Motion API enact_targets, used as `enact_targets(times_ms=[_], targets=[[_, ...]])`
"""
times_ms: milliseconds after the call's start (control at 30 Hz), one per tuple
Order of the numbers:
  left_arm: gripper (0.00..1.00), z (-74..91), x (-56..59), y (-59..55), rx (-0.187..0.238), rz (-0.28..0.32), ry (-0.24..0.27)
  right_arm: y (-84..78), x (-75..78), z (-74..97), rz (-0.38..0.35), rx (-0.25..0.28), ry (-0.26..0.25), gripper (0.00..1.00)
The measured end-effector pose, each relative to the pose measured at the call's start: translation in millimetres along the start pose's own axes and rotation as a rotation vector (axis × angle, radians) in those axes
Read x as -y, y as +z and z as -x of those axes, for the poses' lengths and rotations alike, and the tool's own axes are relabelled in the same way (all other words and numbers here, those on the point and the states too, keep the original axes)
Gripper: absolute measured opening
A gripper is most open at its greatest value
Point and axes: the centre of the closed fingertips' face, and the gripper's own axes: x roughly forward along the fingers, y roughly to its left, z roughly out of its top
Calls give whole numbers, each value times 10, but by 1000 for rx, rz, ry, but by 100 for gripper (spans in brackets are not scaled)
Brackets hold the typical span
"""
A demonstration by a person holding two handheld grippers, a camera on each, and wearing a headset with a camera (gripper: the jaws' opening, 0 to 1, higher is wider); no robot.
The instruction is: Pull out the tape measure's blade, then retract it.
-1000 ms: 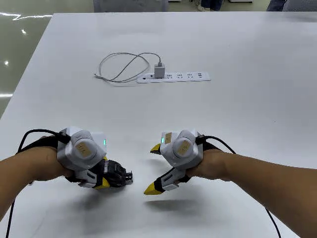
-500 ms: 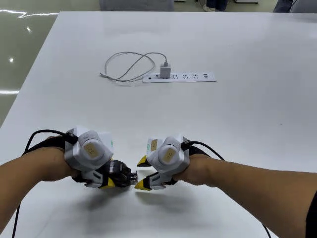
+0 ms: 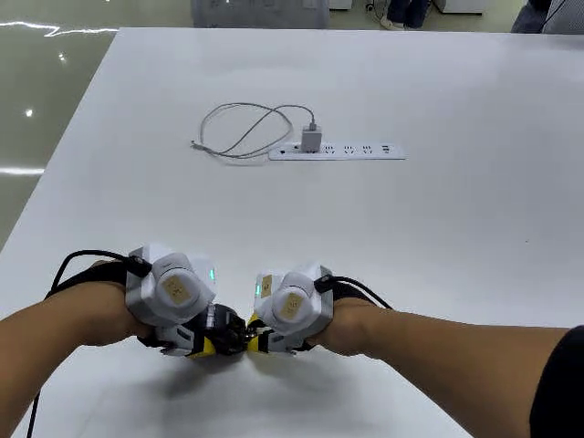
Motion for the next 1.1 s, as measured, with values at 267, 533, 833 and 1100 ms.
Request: enact_targets(times_ms=[267,533,833,1100], targets=[[32,-1,0,-5,5,0,6,-21,-5,-1,-20,7,2,10],[32,0,0,-5,28,10,17,-44,9,46,-125,43,44,8],[32,7,-3,-1,37,31,11,-55,-18,53,-50,10,24,9],[32,9,2,5,38,36,12,-100,-29,95,-65,10,32,9]])
